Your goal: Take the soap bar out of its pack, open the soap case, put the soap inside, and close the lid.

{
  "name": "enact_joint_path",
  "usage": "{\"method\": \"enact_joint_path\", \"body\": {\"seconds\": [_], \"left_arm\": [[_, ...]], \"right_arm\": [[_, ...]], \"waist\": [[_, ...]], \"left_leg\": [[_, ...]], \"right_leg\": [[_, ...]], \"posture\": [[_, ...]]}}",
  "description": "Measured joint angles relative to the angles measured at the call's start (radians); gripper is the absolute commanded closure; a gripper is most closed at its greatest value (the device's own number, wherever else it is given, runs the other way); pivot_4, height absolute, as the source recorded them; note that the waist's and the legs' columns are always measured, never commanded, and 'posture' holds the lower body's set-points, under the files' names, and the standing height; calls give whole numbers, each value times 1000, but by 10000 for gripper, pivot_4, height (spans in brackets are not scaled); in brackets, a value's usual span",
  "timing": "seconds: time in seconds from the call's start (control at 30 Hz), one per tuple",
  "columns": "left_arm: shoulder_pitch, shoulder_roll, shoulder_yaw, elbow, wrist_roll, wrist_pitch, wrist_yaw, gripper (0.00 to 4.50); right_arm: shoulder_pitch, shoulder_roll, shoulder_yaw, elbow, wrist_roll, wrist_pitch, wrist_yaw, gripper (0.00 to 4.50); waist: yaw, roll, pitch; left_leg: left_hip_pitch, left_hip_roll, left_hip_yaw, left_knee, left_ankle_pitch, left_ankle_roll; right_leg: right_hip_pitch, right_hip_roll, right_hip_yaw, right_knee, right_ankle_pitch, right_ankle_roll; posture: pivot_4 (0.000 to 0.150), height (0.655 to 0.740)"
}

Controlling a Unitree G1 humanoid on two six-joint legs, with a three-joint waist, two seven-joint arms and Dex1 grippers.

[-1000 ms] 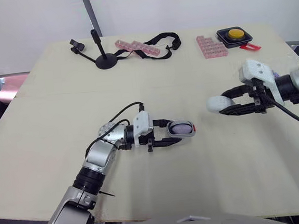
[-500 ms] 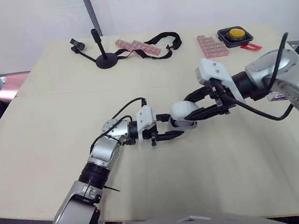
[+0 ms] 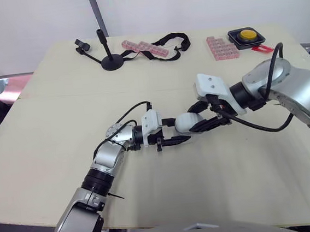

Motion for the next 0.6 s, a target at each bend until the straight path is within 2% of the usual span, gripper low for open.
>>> {"method": "enact_joint_path", "body": {"seconds": [0.6], "left_arm": [[3,0,0,-1,0,2,8,25940]], "right_arm": [[9,5,39,14,-65,-83,16,25461]], "waist": [[0,0,0]], "left_leg": [[1,0,0,0,0,0]], "right_leg": [[0,0,0,0,0,0]], "posture": [[1500,7096]]}}
